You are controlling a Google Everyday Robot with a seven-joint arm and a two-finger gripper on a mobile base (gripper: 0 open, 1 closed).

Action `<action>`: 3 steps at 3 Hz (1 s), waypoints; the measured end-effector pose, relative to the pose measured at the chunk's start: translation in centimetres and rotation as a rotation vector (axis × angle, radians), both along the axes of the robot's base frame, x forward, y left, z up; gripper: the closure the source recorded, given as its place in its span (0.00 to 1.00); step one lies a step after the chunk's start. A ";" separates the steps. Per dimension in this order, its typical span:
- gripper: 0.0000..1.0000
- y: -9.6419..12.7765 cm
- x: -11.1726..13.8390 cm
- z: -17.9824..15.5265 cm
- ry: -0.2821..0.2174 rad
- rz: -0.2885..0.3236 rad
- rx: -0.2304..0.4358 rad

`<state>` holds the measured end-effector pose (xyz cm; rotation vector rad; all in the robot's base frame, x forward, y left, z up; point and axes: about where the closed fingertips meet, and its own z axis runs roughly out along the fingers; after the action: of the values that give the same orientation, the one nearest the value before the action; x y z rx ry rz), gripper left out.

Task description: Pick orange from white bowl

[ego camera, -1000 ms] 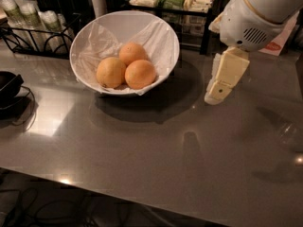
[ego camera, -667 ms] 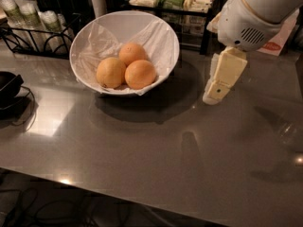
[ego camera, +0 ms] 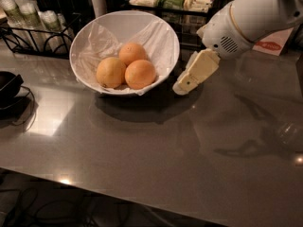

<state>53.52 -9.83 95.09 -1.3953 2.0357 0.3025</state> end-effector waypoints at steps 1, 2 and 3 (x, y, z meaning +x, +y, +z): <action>0.00 0.5 0.6 0.7 -0.027 -0.006 0.021; 0.00 0.6 0.6 0.7 -0.027 -0.006 0.021; 0.00 1.7 1.4 0.1 -0.014 0.000 0.042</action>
Offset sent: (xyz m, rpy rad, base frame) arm 0.0076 0.0060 0.0078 0.0307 -0.0308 -0.0106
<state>54.91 -8.17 95.19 -1.3682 2.0067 0.3333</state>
